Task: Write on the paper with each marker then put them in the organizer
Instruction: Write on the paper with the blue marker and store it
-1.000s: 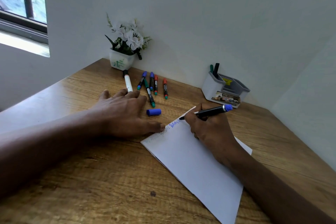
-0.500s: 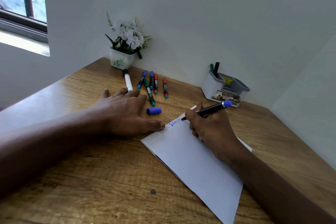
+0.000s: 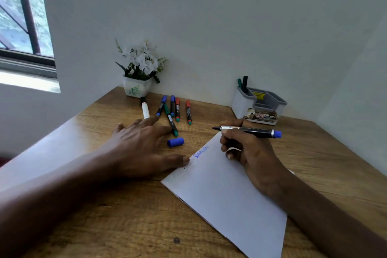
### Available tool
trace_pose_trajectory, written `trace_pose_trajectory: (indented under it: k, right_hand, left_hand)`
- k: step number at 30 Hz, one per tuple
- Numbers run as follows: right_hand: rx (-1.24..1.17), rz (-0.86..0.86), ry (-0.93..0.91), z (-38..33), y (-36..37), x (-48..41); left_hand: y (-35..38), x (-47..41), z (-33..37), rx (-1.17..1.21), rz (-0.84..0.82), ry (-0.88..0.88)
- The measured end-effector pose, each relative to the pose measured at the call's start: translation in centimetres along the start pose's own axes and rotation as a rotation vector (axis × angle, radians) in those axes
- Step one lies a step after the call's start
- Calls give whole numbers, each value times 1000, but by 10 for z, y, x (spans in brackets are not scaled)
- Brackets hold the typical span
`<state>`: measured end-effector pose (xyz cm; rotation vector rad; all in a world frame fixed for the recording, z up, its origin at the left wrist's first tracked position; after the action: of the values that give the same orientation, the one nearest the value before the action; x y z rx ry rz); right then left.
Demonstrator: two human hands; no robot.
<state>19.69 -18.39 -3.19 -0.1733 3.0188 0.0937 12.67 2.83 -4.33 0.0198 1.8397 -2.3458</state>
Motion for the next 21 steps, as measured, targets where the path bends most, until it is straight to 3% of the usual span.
trace_pose_trajectory:
  k: [13,17,21]
  right_hand:
    - [-25,-240,1,-6,15,8]
    - [-9,-268,-42,-6,14,8]
    - [-57,-278,-68,-10,13,8]
  left_hand:
    - [-26,1,17,-41,403,116]
    - [-35,3,20,127,500,135]
    - [-44,9,17,481,550,163]
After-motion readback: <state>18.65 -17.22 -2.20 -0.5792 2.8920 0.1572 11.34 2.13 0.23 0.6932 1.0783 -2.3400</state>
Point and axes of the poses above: each hand's wrist, its own x-axis away from the middle knuckle, its own y-axis out of the palm, z = x × y, the point moved 9 cm from there along -x, towards the middle knuckle, and after that the axes turned 9 degrees about z, right-handed, at the moved point
